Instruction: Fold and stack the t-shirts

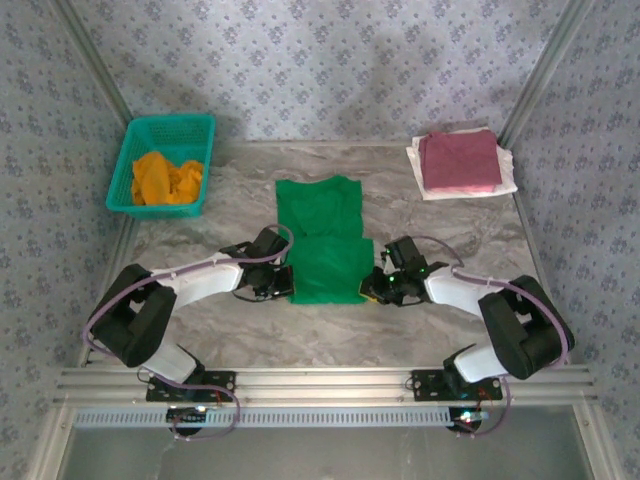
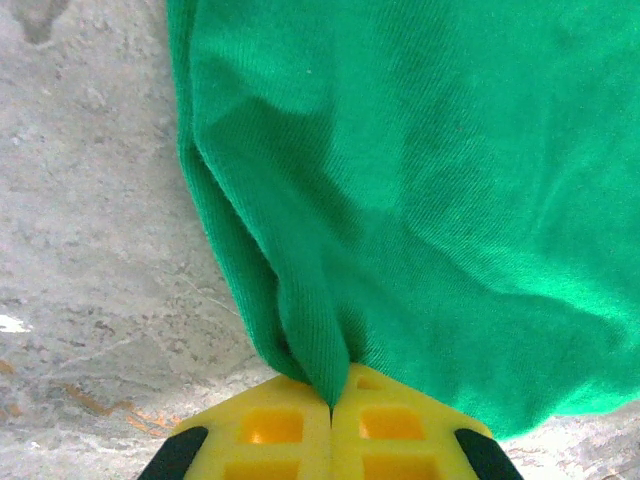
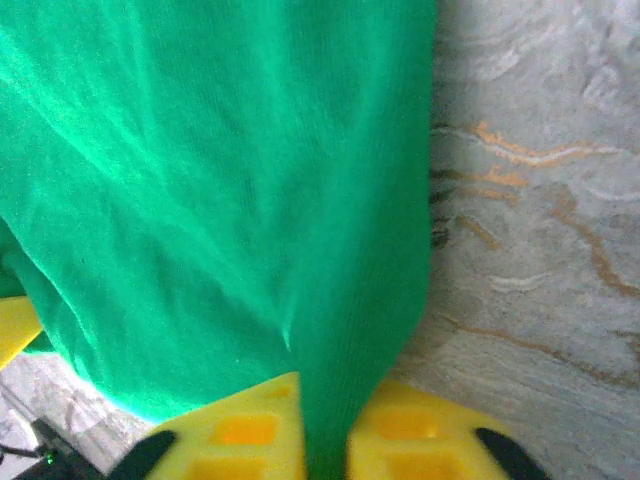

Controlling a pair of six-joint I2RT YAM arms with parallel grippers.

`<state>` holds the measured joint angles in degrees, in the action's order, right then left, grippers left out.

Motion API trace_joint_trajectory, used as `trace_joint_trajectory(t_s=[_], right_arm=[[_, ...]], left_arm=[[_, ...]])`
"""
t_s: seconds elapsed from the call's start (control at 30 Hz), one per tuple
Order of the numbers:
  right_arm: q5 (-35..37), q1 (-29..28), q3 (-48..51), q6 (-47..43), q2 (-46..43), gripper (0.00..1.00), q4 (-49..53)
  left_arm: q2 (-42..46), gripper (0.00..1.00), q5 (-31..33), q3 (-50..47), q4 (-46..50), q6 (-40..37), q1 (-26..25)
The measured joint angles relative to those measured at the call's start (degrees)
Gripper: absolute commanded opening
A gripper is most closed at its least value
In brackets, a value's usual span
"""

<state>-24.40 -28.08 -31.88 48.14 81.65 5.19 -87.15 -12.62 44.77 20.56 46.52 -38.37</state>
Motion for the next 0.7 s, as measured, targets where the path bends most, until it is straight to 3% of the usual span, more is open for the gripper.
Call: trace_joint_trajectory(t_s=[0.13,0.4,0.7], right_arm=[[1.2,-0.2,-0.7,-0.8,-0.7,0.00,1.0],[4.1,-0.6,-2.1,-3.6,-6.3,0.00,5.4],[5.2,-0.9,-7.9,-5.8,-6.8,0.00,8.5]], left_arm=[[0.9,0.00,0.3,-0.8,-0.7,0.0,0.0],[4.7,0.00,1.2,-3.1,-3.0,-1.0,0.0],[8.2,0.00,2.0,-3.0,-4.2,-3.7,0.9]])
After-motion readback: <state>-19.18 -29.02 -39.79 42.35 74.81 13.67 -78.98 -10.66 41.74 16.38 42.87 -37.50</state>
